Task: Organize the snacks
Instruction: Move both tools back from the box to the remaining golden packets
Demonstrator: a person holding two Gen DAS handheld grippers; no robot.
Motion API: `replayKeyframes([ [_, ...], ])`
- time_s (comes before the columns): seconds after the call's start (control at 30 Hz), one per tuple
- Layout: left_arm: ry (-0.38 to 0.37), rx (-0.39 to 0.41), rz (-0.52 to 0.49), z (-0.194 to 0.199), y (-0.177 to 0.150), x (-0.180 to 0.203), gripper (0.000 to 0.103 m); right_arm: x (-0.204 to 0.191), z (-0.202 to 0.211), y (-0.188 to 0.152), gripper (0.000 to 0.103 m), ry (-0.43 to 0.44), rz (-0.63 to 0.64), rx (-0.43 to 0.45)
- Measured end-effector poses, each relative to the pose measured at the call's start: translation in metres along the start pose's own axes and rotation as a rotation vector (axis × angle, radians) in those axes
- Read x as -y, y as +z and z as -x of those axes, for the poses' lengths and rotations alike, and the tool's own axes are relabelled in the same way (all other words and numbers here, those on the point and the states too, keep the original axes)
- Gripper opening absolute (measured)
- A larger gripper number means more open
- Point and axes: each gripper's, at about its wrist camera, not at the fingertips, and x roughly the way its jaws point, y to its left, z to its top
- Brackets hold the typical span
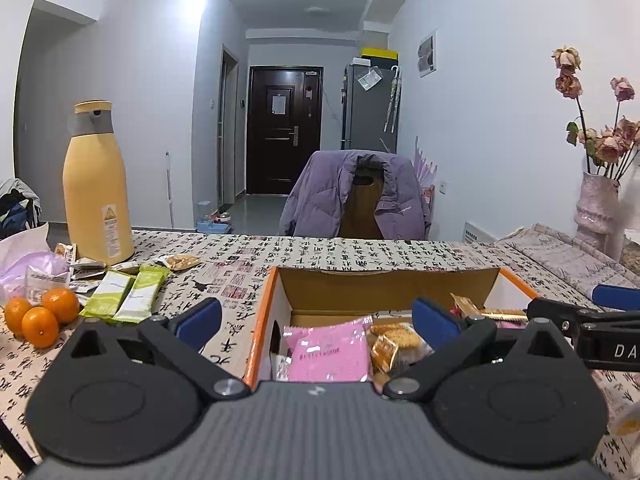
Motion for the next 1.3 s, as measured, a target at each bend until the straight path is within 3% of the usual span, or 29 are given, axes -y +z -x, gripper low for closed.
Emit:
replayKeyframes([
  [0.37,-0.024,-0.037,-0.017,0.031,-0.026,-0.006,0.103,-0.011,0.036,-0.026,0.103,0.004,0.019,-0.028],
  [0.87,-0.054,-0.137,-0.062,0.043,-0.082,-0.027,0.103,-0.015,0.058,-0.076,0.103,0.005,0.020,-0.144],
  [1.3,-0.110,-0.157,0.026,0.043,-0.089,-0.043,0.103,-0.020,0.055,-0.096,0.103,-0.022,0.025,-0.235],
])
